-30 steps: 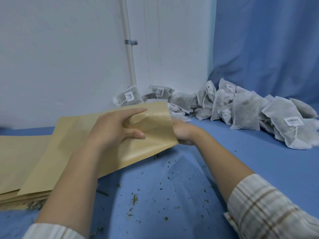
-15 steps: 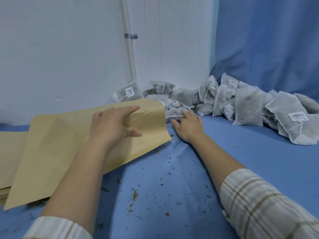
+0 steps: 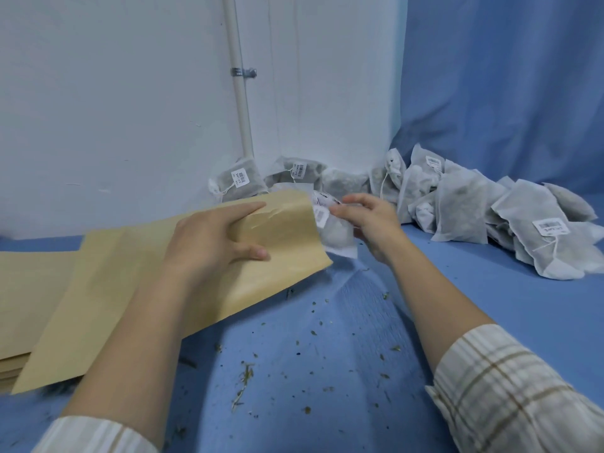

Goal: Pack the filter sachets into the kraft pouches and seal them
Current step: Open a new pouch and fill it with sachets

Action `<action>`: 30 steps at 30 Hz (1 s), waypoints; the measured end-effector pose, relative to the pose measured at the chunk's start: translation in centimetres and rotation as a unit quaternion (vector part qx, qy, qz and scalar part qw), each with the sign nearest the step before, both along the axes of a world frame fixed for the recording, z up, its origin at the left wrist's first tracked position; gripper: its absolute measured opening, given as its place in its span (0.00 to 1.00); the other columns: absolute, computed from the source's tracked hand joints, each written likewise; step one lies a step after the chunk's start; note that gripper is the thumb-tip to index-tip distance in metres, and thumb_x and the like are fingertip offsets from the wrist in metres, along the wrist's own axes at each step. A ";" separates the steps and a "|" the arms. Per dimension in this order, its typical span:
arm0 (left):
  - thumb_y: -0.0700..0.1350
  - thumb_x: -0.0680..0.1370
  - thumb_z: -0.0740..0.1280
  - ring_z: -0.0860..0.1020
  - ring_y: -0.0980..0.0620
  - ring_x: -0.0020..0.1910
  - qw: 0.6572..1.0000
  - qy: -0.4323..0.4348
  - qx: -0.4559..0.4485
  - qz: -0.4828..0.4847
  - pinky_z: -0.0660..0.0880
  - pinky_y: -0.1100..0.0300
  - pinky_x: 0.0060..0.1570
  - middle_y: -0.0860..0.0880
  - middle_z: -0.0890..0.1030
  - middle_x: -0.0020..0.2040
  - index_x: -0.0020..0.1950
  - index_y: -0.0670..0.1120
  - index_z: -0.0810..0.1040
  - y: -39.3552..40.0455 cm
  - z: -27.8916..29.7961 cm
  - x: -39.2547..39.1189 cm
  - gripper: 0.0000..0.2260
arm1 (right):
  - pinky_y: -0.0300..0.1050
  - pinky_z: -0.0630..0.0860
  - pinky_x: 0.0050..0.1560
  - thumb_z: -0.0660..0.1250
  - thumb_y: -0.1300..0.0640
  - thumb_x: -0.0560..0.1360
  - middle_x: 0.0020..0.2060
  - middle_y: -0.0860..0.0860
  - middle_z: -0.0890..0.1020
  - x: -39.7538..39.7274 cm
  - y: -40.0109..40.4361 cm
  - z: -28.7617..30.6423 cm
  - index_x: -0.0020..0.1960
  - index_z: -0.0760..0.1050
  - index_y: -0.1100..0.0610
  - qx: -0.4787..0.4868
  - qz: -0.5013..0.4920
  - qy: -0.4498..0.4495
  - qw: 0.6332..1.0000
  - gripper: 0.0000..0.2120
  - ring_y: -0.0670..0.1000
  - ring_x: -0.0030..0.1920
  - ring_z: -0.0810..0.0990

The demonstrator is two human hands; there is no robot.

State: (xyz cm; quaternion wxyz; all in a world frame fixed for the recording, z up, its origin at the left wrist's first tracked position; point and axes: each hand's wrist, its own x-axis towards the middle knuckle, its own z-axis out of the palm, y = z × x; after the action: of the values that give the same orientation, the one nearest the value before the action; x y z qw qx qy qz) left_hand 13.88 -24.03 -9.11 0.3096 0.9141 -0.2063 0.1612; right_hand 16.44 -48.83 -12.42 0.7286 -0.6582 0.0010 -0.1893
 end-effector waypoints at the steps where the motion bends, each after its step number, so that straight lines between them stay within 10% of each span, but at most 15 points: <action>1: 0.54 0.61 0.79 0.71 0.58 0.64 1.000 0.004 -0.004 -0.026 0.66 0.56 0.66 0.62 0.76 0.63 0.64 0.65 0.74 -0.5 0.0 -0.1 0.33 | 0.36 0.75 0.30 0.72 0.66 0.69 0.35 0.51 0.81 0.0 0.5 0.0 0.42 0.78 0.56 -0.035 0.029 0.021 0.999 0.07 0.45 0.31 0.80; 6: 0.54 0.62 0.78 0.70 0.61 0.64 0.996 -0.026 0.017 -0.088 0.64 0.62 0.64 0.64 0.75 0.63 0.64 0.64 0.74 -2.8 -0.6 -0.3 0.31 | 0.30 0.70 0.26 0.55 0.61 0.81 0.31 0.47 0.74 -0.2 4.1 1.8 0.52 0.75 0.61 -0.077 0.077 0.148 0.983 0.11 0.43 0.31 0.71; 14: 0.55 0.62 0.77 0.72 0.57 0.62 0.992 -0.060 0.026 -0.111 0.64 0.57 0.65 0.60 0.78 0.61 0.65 0.61 0.74 -5.2 -1.1 -1.0 0.31 | 0.38 0.72 0.33 0.55 0.63 0.81 0.29 0.50 0.73 -4.1 1.7 3.0 0.37 0.69 0.55 -0.192 0.150 0.225 0.943 0.14 0.46 0.29 0.73; 17: 0.54 0.64 0.77 0.72 0.49 0.64 0.991 -0.070 0.014 -0.109 0.63 0.49 0.66 0.58 0.78 0.60 0.65 0.61 0.74 -7.7 -1.3 -1.1 0.30 | 0.39 0.68 0.47 0.53 0.65 0.81 0.36 0.45 0.68 -3.8 -0.7 1.4 0.56 0.73 0.63 -0.197 0.055 0.140 0.969 0.10 0.44 0.37 0.69; 20: 0.55 0.64 0.77 0.71 0.46 0.64 0.988 -0.069 0.030 -0.133 0.62 0.49 0.66 0.57 0.77 0.63 0.65 0.61 0.74 -10.7 -1.4 -1.6 0.30 | 0.30 0.69 0.40 0.54 0.66 0.81 0.43 0.46 0.72 -4.7 -3.0 1.2 0.67 0.66 0.67 -0.083 0.010 0.161 0.983 0.16 0.41 0.38 0.70; 25: 0.57 0.65 0.76 0.65 0.50 0.70 0.987 -0.061 0.044 -0.139 0.55 0.50 0.71 0.60 0.71 0.69 0.68 0.63 0.70 -13.7 -1.6 -1.5 0.33 | 0.44 0.76 0.40 0.61 0.55 0.78 0.34 0.54 0.80 -7.3 -6.6 1.3 0.44 0.77 0.56 0.010 0.149 0.212 0.966 0.09 0.51 0.35 0.78; 30: 0.58 0.66 0.75 0.62 0.51 0.71 0.990 -0.076 0.049 -0.110 0.51 0.57 0.70 0.62 0.70 0.69 0.69 0.64 0.68 -14.0 -2.1 -1.1 0.33 | 0.42 0.74 0.39 0.63 0.57 0.73 0.35 0.53 0.81 -5.7 -9.7 0.2 0.38 0.80 0.58 -0.077 -0.224 0.104 0.966 0.09 0.52 0.38 0.75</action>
State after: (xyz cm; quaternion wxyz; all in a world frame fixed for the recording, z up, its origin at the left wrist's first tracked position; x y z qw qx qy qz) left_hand 12.79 -38.01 -11.16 0.2635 0.8853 -0.3358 0.1847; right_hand 10.73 -58.49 -12.26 0.6103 -0.7116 0.2097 -0.2778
